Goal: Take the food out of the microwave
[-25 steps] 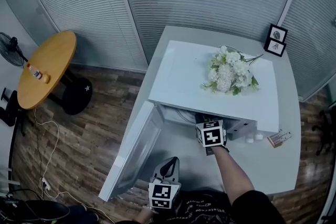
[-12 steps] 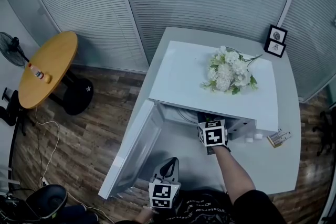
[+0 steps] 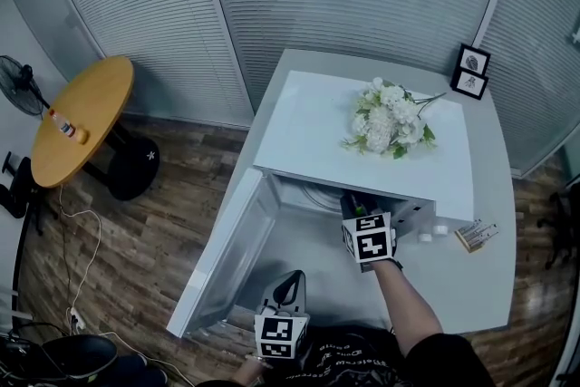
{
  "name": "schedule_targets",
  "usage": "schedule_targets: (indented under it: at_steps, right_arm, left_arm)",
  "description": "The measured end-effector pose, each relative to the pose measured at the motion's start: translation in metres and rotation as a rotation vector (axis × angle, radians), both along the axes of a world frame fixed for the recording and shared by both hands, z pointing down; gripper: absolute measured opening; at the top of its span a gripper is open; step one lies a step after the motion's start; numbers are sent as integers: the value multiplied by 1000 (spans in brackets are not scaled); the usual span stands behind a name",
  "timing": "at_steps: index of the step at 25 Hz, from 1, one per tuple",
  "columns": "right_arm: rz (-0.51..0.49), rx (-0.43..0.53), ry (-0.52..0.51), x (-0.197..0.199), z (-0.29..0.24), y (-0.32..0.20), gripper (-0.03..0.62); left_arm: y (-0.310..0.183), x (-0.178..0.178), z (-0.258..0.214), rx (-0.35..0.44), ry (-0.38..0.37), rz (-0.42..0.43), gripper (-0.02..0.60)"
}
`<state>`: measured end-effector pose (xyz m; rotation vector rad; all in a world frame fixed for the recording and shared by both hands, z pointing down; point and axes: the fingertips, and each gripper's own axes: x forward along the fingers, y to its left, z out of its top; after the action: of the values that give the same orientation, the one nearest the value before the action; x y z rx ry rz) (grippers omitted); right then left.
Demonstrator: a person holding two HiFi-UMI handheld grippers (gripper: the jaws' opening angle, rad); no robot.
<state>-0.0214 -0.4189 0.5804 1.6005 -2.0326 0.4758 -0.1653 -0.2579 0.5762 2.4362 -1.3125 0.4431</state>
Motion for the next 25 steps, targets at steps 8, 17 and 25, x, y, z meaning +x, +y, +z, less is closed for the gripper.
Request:
schedule_targets:
  at_steps: [8,17,25]
  right_arm:
    - [-9,29,15,1,-11,25,137]
    - [-3,45,24,6,-18,49,137]
    - [-30,30,53,7,-12,72,137]
  left_arm:
    - [6,2,-4,17,-4,4,8]
    - [10,7,-7,29,0,14,8]
    - [11,13,-9,39,6,18,8]
